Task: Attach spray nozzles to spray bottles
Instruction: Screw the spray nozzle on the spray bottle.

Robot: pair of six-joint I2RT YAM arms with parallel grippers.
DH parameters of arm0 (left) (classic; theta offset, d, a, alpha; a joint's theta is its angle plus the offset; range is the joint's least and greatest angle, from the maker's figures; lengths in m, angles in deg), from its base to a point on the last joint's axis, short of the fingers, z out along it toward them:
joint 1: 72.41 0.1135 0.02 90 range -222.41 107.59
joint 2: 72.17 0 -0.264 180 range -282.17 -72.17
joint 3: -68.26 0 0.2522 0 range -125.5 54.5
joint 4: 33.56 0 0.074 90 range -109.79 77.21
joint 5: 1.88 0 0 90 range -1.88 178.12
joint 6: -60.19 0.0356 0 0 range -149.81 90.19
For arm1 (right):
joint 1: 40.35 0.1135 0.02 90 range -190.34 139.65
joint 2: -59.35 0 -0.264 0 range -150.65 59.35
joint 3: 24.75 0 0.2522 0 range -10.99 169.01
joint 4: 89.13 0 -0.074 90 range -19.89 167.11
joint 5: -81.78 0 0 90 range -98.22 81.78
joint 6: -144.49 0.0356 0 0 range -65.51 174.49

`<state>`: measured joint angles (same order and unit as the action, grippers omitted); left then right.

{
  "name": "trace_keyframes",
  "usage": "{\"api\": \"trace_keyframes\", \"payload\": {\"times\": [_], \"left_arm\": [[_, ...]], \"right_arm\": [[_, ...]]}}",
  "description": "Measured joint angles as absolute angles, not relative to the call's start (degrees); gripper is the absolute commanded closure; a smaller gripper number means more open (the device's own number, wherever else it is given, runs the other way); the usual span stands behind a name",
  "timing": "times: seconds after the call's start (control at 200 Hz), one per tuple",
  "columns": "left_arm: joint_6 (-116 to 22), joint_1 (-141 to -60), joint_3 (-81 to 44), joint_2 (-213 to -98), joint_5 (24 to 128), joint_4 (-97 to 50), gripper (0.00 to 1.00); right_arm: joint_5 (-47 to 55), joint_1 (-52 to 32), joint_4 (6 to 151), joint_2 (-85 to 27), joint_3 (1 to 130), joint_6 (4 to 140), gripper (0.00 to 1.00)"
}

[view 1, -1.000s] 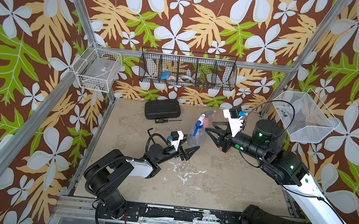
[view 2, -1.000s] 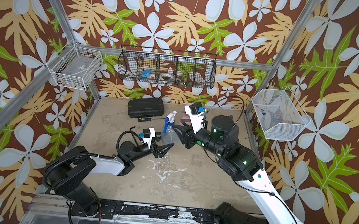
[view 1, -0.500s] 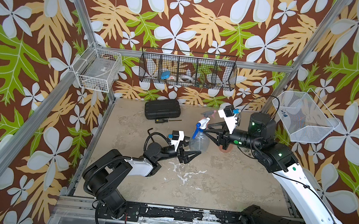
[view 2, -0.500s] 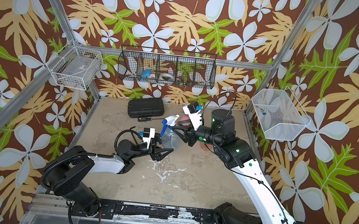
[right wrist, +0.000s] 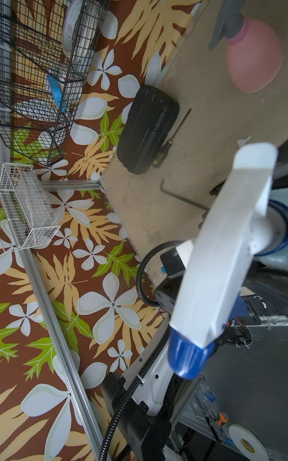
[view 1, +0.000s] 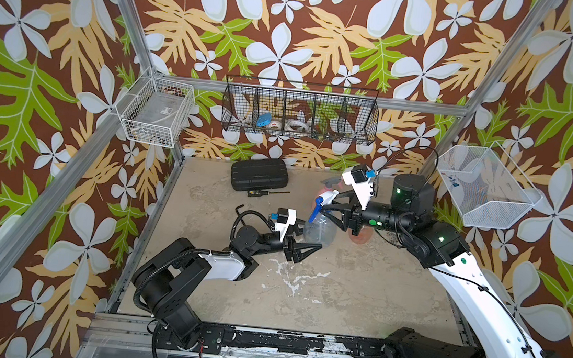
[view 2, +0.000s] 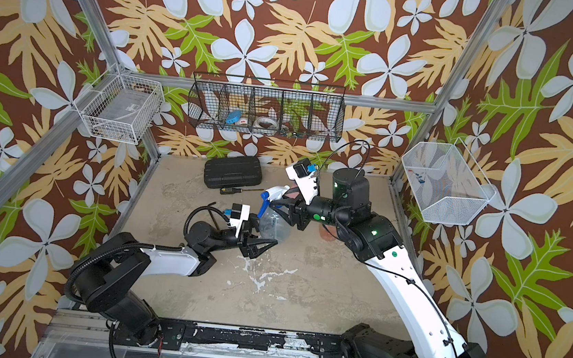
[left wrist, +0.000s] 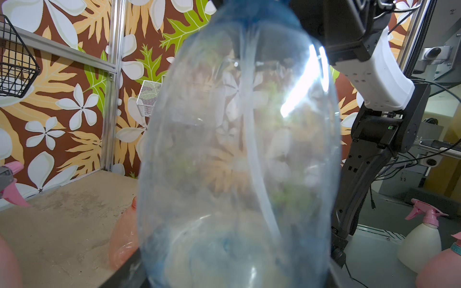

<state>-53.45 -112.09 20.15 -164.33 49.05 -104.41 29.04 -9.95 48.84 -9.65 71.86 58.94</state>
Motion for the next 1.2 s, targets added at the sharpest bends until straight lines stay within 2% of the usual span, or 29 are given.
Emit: {"api": "trace_keyframes", "payload": {"times": [0.185, 0.355, 0.52, 0.871, 1.071, 1.201], "left_arm": [[-53.40, -112.09, 19.64, -164.51, 48.40, -104.46, 0.56], [-53.66, -112.05, 19.51, -164.51, 48.40, -104.39, 0.56], [-53.29, -111.94, 19.51, -164.05, 48.68, -103.56, 0.56], [-43.09, -111.83, 21.48, -156.99, 57.62, -91.52, 0.55], [-38.87, -111.87, 22.88, -154.84, 68.00, -87.78, 0.56], [-36.77, -112.53, 23.62, -154.74, 73.58, -88.55, 0.56]], "right_arm": [[28.47, -9.10, 49.01, -10.11, 71.84, 58.81, 0.65], [27.59, -8.86, 49.34, -10.04, 71.73, 58.31, 0.78], [26.46, -8.25, 49.47, -10.00, 71.73, 58.11, 1.00], [20.01, -6.96, 52.73, -9.80, 69.06, 58.55, 1.00], [8.91, -5.98, 58.59, -10.50, 65.35, 66.87, 1.00], [-3.88, -1.28, 61.76, -10.91, 63.92, 74.83, 1.00]]}}
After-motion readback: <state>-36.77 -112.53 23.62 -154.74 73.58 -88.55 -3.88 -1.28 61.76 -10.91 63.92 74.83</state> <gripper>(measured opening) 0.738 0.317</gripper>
